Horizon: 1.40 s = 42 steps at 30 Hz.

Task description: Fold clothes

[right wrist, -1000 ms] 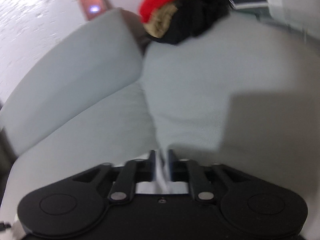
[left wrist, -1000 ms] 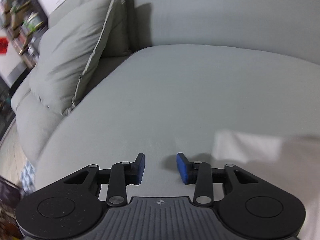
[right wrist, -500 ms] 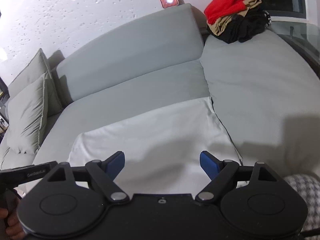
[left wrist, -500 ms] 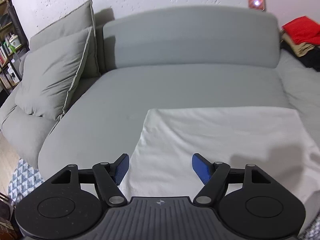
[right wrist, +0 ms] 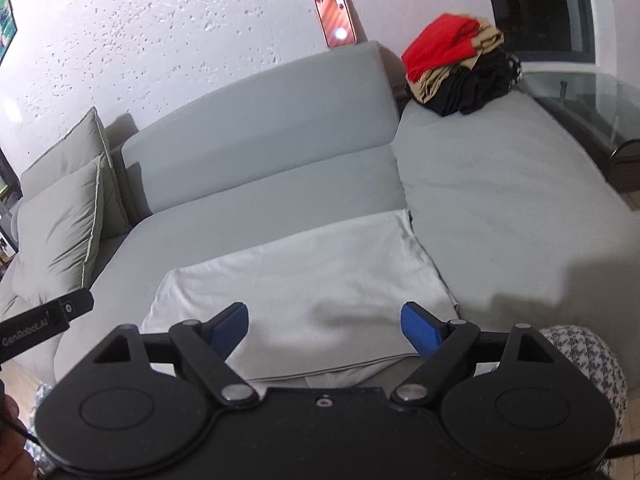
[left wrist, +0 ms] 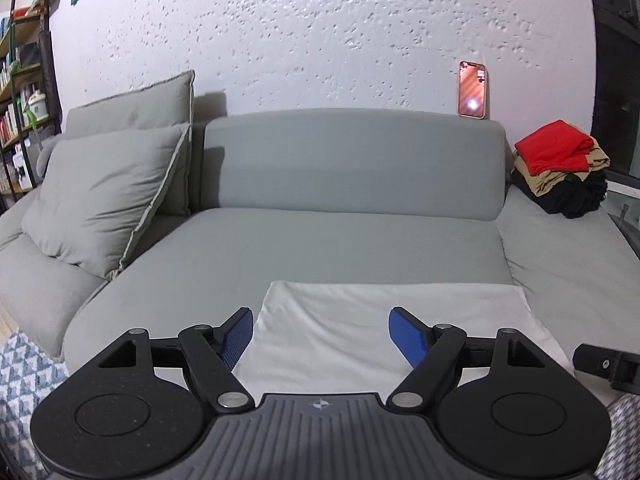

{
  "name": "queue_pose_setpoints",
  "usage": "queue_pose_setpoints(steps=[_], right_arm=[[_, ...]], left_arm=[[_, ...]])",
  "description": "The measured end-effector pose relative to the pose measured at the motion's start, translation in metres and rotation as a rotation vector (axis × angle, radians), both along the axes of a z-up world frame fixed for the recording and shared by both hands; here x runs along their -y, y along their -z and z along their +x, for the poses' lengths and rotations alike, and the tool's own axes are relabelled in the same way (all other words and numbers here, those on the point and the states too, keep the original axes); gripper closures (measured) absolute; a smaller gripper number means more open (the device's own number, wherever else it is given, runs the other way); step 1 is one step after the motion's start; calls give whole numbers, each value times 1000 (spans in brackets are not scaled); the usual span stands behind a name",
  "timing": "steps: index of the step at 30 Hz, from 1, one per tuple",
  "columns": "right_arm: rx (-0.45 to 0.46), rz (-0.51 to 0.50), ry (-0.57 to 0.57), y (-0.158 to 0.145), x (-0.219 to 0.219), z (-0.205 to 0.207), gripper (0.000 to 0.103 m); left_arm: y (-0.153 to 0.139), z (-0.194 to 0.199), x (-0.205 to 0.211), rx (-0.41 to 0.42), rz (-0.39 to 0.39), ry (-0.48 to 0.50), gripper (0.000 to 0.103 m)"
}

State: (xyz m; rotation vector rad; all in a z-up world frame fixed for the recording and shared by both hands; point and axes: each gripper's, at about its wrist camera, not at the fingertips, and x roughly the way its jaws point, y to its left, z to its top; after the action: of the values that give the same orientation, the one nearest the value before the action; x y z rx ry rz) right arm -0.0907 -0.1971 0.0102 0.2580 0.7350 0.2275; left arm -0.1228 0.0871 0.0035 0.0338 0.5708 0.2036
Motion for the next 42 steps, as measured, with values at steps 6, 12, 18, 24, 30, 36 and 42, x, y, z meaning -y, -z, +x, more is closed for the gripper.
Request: queue_pose_setpoints(steps=[6, 12, 18, 24, 30, 36, 42], right_arm=[[-15, -9, -3, 8, 0, -10, 18], [-51, 4, -10, 23, 6, -16, 18], [-64, 26, 1, 32, 9, -21, 18], [-74, 46, 11, 40, 12, -25, 18], [-87, 52, 12, 43, 11, -27, 18], [-86, 39, 10, 48, 10, -25, 18], [-44, -15, 46, 67, 24, 10, 86]], left_arm=[[8, -4, 6, -146, -29, 17, 27], [23, -3, 9, -265, -50, 1, 27], [27, -10, 11, -264, -22, -9, 27], [29, -19, 14, -222, 34, 7, 27], [26, -25, 16, -160, 67, 16, 26], [33, -18, 11, -177, 35, 71, 25], [61, 24, -38, -221, -58, 131, 68]])
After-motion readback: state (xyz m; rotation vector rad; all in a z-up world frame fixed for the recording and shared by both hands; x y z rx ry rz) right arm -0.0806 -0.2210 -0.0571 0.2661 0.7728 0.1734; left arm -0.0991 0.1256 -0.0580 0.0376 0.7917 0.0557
